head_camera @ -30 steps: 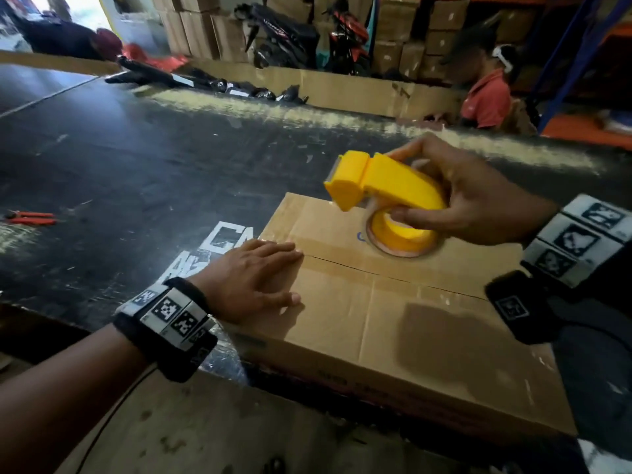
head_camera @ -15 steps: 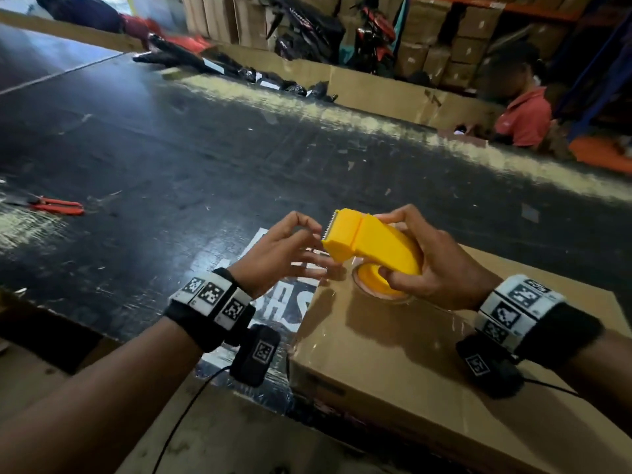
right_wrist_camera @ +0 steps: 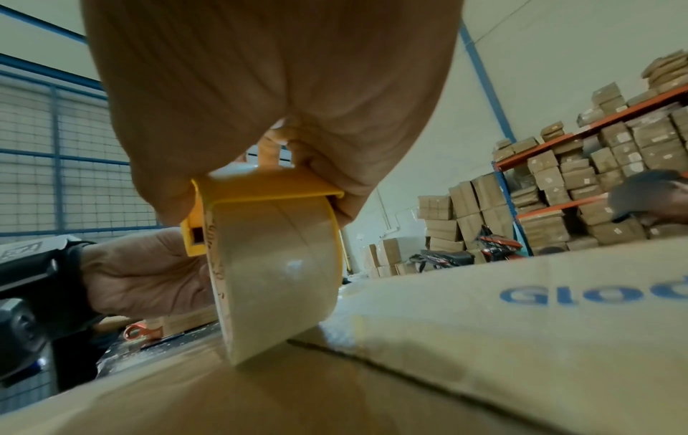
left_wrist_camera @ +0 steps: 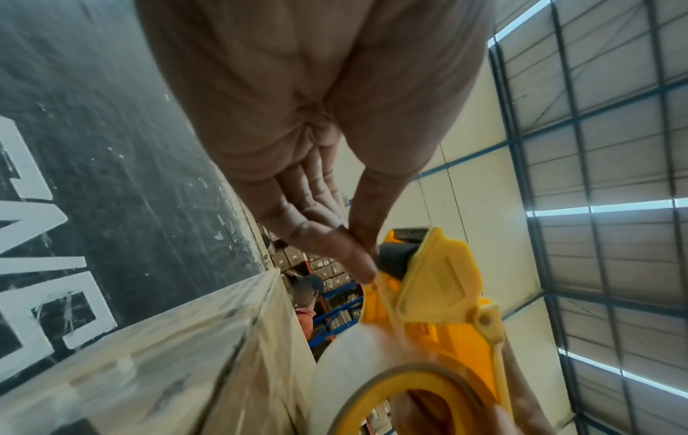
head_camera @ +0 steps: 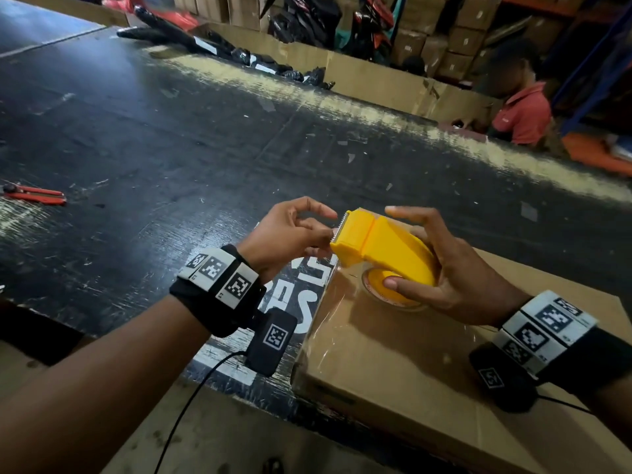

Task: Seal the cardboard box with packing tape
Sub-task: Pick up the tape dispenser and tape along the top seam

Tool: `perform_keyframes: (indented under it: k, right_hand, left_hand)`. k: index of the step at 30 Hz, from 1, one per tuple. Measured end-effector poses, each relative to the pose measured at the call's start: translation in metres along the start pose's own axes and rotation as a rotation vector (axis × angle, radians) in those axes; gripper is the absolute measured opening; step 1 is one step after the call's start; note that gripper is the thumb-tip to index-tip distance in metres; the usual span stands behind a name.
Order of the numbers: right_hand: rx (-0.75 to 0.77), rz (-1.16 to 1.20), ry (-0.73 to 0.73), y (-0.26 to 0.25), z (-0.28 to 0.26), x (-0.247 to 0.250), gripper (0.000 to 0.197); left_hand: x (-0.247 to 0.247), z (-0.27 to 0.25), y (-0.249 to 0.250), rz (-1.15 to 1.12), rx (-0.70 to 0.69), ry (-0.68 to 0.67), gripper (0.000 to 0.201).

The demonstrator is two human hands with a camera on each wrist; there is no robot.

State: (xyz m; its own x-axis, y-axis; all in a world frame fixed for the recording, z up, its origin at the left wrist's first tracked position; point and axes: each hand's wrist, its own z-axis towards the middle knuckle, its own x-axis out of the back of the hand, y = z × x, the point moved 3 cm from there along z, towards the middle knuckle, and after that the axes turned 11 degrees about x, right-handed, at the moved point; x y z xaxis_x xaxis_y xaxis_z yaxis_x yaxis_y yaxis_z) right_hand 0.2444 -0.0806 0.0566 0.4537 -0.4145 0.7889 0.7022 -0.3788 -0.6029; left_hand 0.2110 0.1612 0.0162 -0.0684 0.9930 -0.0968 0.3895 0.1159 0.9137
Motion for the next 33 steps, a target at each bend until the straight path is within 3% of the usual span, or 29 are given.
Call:
perform_keyframes:
  k: [6, 10, 18, 20, 23, 24, 27, 29, 31, 33]
  right_hand:
    - [-0.039, -0.163, -0.094, -0.002, -0.024, 0.037, 0.07]
    - [-0.039, -0.18, -0.164, -0.002, -0.023, 0.04, 0.069]
    - [-0.037, -0.198, -0.223, -0.006, -0.015, 0.038, 0.066]
    - [-0.045, -0.201, -0.234, -0.006, -0.015, 0.037, 0.066]
    - [-0.072, -0.195, -0.253, -0.005, -0.014, 0.038, 0.068]
    - [-0.078, -0.194, -0.26, -0.005, -0.014, 0.038, 0.069]
    - [-0.074, -0.205, -0.256, -0.005, -0.013, 0.037, 0.069]
    - [-0.081, -0.202, -0.259, -0.006, -0.013, 0.037, 0.068]
    - [-0.076, -0.203, -0.26, -0.005, -0.013, 0.037, 0.069]
    - [-0.078, -0.202, -0.255, -0.004, -0.014, 0.036, 0.069]
  left_hand:
    - [0.032, 0.002, -0.002, -0.026, 0.002, 0.101, 0.046]
    - [0.035, 0.006, -0.029, -0.038, 0.035, 0.096, 0.034]
    - [0.023, 0.022, -0.068, -0.088, 0.099, 0.05, 0.032]
    - [0.011, 0.028, -0.081, 0.043, 0.059, 0.073, 0.032]
    - [0.006, 0.029, -0.081, 0.506, -0.14, 0.248, 0.026]
    - [0.006, 0.025, -0.077, 0.506, -0.195, 0.26, 0.025]
    - [0.003, 0.017, -0.065, 0.405, -0.326, 0.045, 0.046]
    - [-0.01, 0.013, -0.062, 0.562, -0.37, -0.121, 0.068]
    - [-0.02, 0.011, -0.063, 0.78, -0.4, -0.175, 0.083]
    - [-0.021, 0.011, -0.063, 0.907, -0.437, -0.128, 0.089]
